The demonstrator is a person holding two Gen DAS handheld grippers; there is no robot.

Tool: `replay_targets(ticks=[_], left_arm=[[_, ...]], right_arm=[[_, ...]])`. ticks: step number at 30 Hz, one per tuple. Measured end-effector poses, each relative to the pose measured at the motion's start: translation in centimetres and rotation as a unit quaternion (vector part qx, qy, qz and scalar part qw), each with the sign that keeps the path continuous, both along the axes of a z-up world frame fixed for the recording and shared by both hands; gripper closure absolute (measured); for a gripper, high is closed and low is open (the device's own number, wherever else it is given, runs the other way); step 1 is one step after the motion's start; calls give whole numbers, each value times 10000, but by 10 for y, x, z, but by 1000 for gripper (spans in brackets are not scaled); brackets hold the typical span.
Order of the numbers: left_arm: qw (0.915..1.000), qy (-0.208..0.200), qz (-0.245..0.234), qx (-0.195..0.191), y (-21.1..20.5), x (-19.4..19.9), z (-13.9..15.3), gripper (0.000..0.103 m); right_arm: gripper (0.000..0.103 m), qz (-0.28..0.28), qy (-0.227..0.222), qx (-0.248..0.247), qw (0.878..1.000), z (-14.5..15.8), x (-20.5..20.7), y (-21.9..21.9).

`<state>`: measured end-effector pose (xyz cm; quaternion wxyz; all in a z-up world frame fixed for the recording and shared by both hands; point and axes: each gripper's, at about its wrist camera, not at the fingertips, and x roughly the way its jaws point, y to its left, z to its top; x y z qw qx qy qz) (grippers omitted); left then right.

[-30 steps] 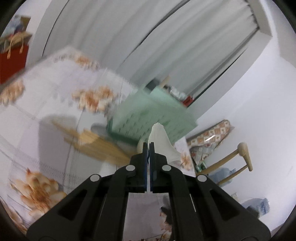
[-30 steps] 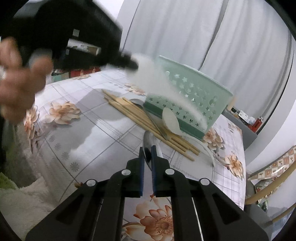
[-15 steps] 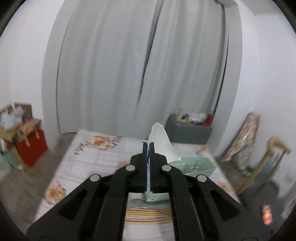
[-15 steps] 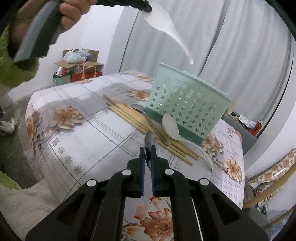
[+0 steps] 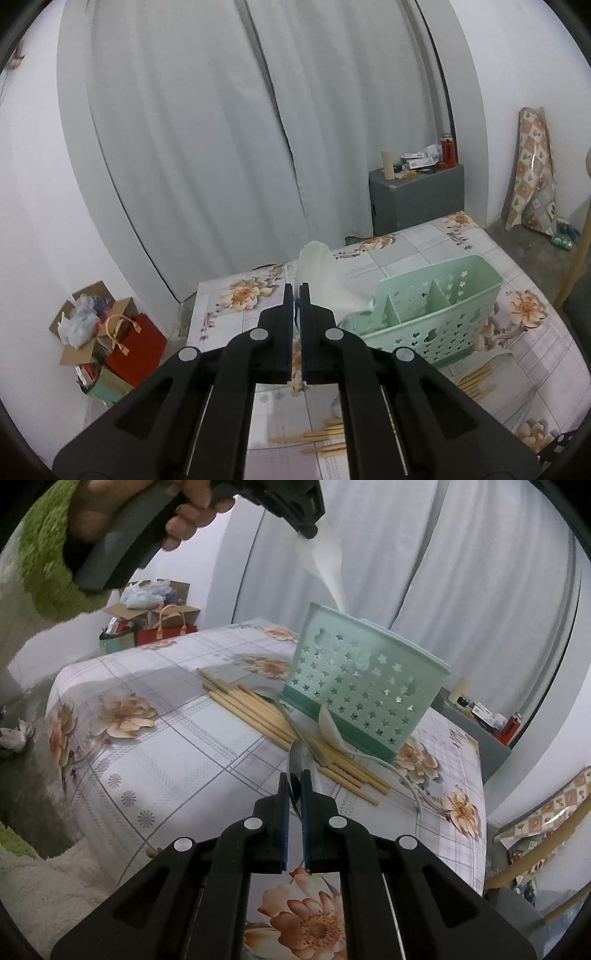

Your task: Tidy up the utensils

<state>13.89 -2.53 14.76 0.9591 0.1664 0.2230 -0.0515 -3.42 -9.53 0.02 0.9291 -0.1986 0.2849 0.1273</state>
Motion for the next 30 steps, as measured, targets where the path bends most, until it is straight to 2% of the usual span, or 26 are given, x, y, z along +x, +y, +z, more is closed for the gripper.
replay_targets(ticks=[8, 20, 23, 26, 28, 30], left_arm=[[9990, 65, -139, 422, -10, -3, 0, 102], [9980, 162, -268, 556, -15, -4, 7, 103], [9980, 300, -305, 471, -17, 6, 2, 103], [9983, 453, -348, 136, -13, 19, -2, 102], [9977, 465, -446, -220, -9, 27, -4, 92], [9966, 482, -431, -514, -4, 30, -5, 61]], right_arm=[[97, -44, 9, 37, 10000, 0, 1, -2], [97, -43, 8, 37, 10000, 0, 1, -3], [97, -45, 8, 46, 10000, 0, 1, -3], [97, -78, -4, 84, 9999, 1, 1, -4], [97, -127, -23, 127, 9998, 3, 1, -8], [97, -193, -47, 186, 9996, 6, 3, -13]])
